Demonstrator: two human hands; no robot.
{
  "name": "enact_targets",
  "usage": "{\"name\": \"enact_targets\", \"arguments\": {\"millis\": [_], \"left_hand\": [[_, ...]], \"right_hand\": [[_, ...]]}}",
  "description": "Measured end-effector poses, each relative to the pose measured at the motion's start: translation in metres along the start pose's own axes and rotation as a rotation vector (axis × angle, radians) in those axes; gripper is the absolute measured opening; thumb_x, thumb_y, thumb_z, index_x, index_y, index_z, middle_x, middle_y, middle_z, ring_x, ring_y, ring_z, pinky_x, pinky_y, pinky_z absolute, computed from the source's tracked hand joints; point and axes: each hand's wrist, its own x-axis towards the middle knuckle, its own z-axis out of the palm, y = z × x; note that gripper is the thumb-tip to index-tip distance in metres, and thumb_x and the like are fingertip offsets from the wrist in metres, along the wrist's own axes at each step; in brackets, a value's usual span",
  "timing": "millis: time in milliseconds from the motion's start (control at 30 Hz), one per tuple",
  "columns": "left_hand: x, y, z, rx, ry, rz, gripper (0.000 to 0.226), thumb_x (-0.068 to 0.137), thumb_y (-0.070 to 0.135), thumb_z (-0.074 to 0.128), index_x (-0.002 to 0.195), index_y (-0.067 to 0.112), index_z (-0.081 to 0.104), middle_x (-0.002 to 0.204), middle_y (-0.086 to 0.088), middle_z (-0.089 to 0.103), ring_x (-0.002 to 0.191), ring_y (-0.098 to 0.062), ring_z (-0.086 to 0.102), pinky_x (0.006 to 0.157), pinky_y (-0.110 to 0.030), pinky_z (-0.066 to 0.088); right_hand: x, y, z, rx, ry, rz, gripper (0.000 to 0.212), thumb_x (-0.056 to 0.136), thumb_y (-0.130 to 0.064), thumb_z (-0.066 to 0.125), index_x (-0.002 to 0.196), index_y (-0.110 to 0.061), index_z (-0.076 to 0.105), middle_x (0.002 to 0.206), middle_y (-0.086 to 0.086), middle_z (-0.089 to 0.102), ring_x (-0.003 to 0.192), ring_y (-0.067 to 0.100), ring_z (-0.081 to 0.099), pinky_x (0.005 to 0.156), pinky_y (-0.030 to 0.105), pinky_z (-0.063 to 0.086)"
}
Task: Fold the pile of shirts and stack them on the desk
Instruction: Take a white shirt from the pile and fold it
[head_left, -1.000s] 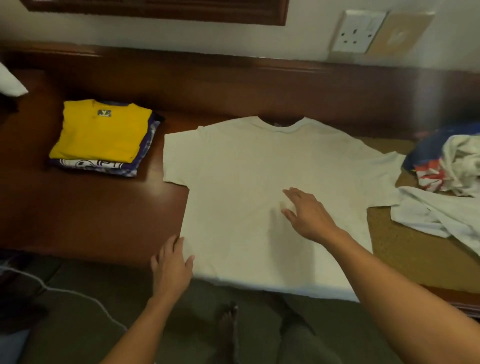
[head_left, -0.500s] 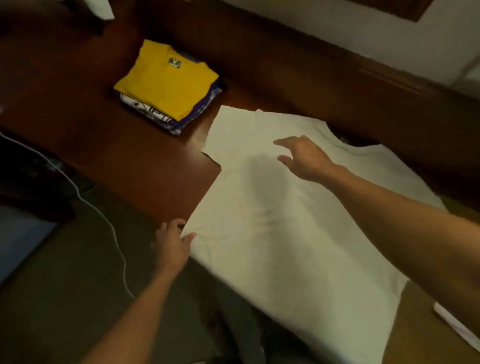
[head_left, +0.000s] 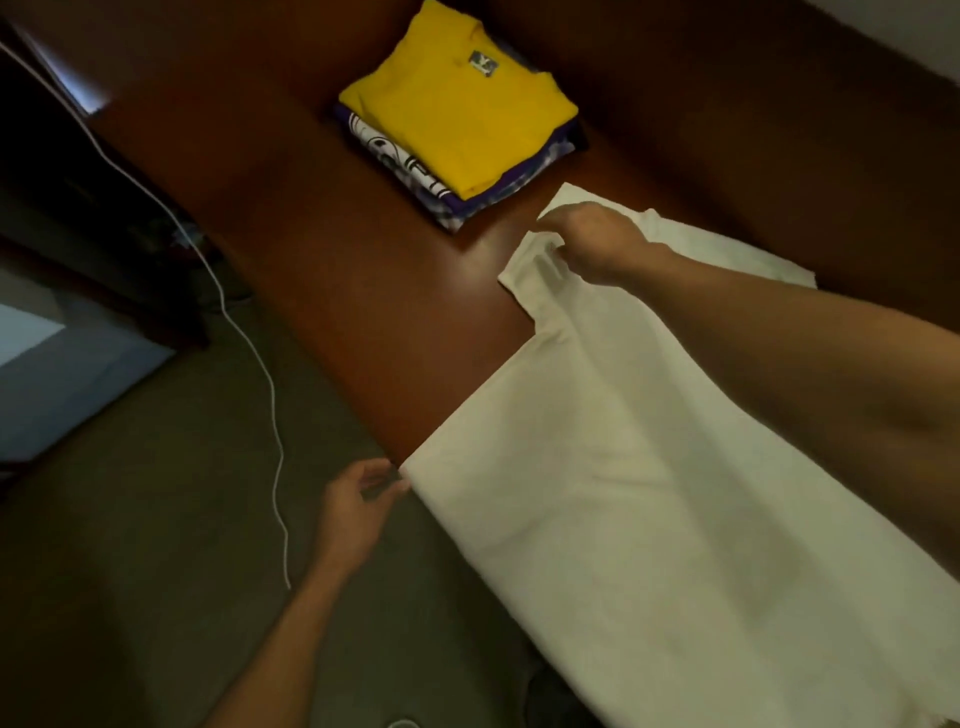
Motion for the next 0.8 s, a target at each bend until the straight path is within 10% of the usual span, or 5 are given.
{"name": "enact_targets", "arguments": {"millis": [267,467,800], "left_hand": [[-0.002,-0.011,0.013,-0.092,0.019,-0.022,0.016,0.088,0.001,0.073,0.103,0.002,0.073,0.088,0.007,0.07,0.077,0.006,0.063,0.069,-0.004,0.046],[-0.011,-0.007,0.012,-0.121,0.038,-0.016,0.007,0.09,0.009,0.073,0.089,0.01,0.067,0.089,0.003,0.071,0.085,-0.003,0.064,0.065,-0.01,0.043],[-0.028,-0.001,0.008,-0.046,0.034,0.024,0.021,0.094,0.015,0.07,0.114,0.018,0.069,0.094,0.007,0.068,0.088,-0.004,0.062,0.07,-0.02,0.046]], "right_hand": [[0.032,0.006,0.025,-0.157,-0.013,-0.059,0.051,0.091,0.001,0.062,0.139,-0.012,0.051,0.131,0.018,0.048,0.108,0.042,0.053,0.083,0.049,0.05],[0.019,0.012,0.019,-0.176,0.056,-0.073,0.017,0.091,-0.003,0.063,0.107,-0.002,0.061,0.105,0.02,0.055,0.092,0.041,0.055,0.074,0.046,0.045],[-0.049,0.038,-0.041,0.028,0.157,-0.044,0.026,0.096,-0.015,0.068,0.119,-0.006,0.07,0.119,0.015,0.065,0.102,0.036,0.062,0.088,0.047,0.055]]}}
